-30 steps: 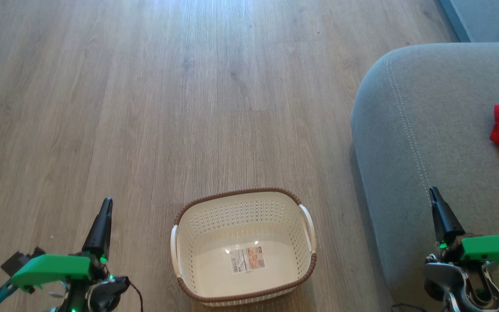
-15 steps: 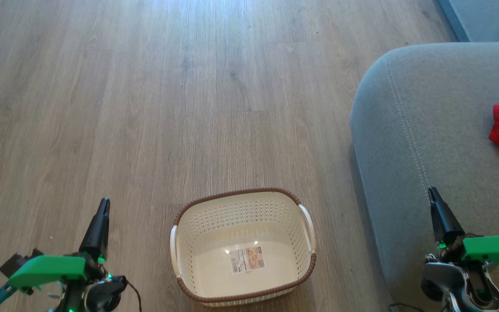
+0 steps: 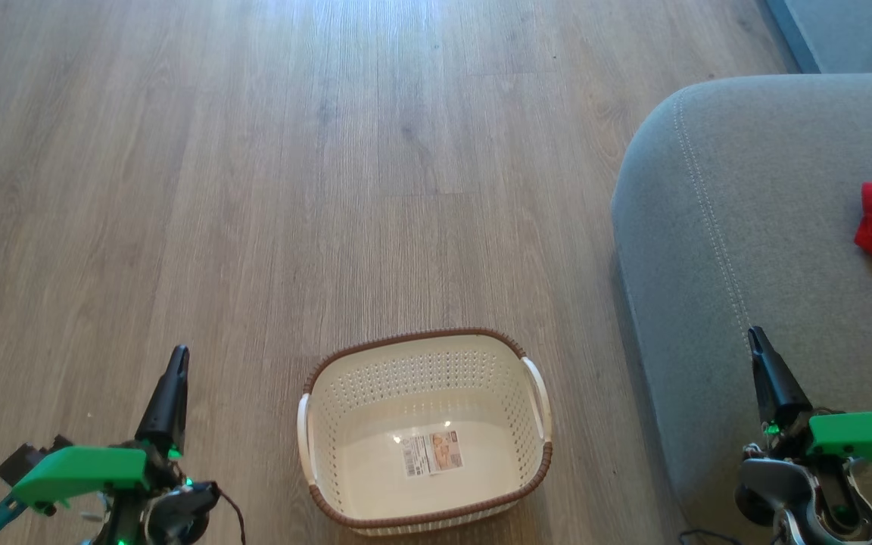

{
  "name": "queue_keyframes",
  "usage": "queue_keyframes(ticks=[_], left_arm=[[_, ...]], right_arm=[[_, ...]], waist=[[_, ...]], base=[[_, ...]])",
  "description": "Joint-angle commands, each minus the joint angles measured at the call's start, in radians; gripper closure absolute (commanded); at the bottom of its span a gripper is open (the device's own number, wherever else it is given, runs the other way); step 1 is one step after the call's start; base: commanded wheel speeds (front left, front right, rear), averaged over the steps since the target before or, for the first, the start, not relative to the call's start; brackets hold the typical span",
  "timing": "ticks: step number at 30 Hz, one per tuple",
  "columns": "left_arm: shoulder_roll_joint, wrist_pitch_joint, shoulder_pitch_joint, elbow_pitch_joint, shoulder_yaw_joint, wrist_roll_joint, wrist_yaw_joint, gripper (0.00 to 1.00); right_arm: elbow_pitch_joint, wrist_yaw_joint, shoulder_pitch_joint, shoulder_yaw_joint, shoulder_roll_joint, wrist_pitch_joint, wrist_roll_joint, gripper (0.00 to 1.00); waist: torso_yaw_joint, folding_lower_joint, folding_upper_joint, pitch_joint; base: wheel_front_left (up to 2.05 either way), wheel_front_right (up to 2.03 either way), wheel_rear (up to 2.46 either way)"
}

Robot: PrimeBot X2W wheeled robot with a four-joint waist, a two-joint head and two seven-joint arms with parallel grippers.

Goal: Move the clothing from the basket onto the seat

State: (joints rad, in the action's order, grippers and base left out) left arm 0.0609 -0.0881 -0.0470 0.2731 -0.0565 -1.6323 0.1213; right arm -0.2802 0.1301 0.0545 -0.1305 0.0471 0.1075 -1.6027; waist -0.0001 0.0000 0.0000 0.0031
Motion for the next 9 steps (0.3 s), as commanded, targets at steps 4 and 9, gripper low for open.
queue_keyframes(ticks=[4, 9], left_arm=[[0.006, -0.006, -0.059, -0.029, -0.034, 0.004, 0.009, 1.0], [0.005, -0.008, -0.059, -0.029, -0.036, 0.006, 0.009, 1.0]], right_arm=[[0.036, 0.001, 0.053, 0.016, 0.004, 0.006, -0.005, 1.0], [0.036, 0.001, 0.053, 0.016, 0.004, 0.006, -0.005, 1.0]], waist=[[0.0, 0.0, 0.0, 0.0], [0.0, 0.0, 0.0, 0.0]], base=[[0.0, 0.0, 0.0], [0.0, 0.0, 0.0]])
